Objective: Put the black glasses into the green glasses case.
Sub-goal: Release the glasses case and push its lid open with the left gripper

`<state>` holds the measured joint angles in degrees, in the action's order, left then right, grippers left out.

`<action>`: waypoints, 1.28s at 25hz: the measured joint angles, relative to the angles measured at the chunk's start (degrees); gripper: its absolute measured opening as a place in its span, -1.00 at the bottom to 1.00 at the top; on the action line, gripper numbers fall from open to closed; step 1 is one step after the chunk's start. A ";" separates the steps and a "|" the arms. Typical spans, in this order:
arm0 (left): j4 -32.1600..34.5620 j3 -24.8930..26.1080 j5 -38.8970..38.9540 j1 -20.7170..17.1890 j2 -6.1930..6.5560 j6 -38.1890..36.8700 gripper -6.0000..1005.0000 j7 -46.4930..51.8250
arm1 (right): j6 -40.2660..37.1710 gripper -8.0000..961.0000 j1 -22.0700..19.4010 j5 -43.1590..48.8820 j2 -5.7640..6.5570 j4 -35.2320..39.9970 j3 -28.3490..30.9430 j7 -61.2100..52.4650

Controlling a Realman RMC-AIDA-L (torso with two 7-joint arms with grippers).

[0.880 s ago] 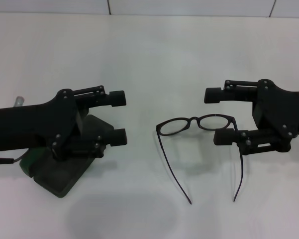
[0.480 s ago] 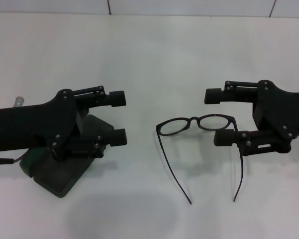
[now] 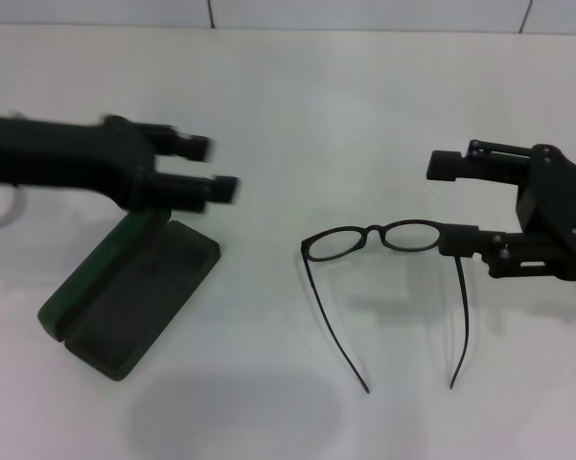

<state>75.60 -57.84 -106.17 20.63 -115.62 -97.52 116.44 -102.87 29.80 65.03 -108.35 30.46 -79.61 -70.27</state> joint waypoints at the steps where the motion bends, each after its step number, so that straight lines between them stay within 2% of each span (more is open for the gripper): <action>1: 6.27 -0.14 -3.11 -0.34 -0.60 0.01 0.52 4.16 | 0.02 0.60 -0.37 0.01 0.02 -0.04 0.24 0.00; 3: 20.98 -1.10 -12.40 -1.28 -2.37 -0.08 0.52 13.88 | 0.15 0.60 -1.64 0.01 -0.09 -0.09 1.23 0.00; 5: 31.71 -3.02 -19.82 -2.49 -3.62 -0.15 0.51 19.95 | 0.31 0.60 -2.50 0.01 -0.18 -0.11 1.83 0.04; 7: 38.29 -6.30 -25.63 -3.66 -3.90 -0.30 0.51 26.01 | 0.46 0.60 -3.47 0.01 -0.35 -0.13 2.58 0.14; 9: 40.45 -9.43 -29.40 -4.23 -3.75 -0.40 0.51 30.25 | 0.43 0.60 -4.28 0.02 -0.41 -0.14 3.41 0.17; 12: 37.50 -11.51 -33.60 -4.43 -3.93 -0.40 0.51 32.54 | 0.24 0.60 -4.86 0.01 -0.40 -0.14 4.34 0.17; 20: 27.25 -11.76 -36.59 -3.41 -4.05 0.66 0.51 33.70 | 0.62 0.59 -4.47 0.01 -0.06 -0.14 4.39 0.17; 25: 20.83 -11.83 -39.81 -1.48 -4.07 2.18 0.51 33.47 | 2.26 0.59 -4.39 0.18 -0.53 -0.09 4.38 0.25; 32: 15.20 -11.86 -42.68 0.82 -4.07 3.30 0.46 32.68 | 3.82 0.59 -4.29 0.69 -1.07 -0.14 4.38 0.42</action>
<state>90.80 -69.70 -148.85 21.46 -119.69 -94.22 149.12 -99.05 25.51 65.72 -109.42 30.32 -75.23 -69.85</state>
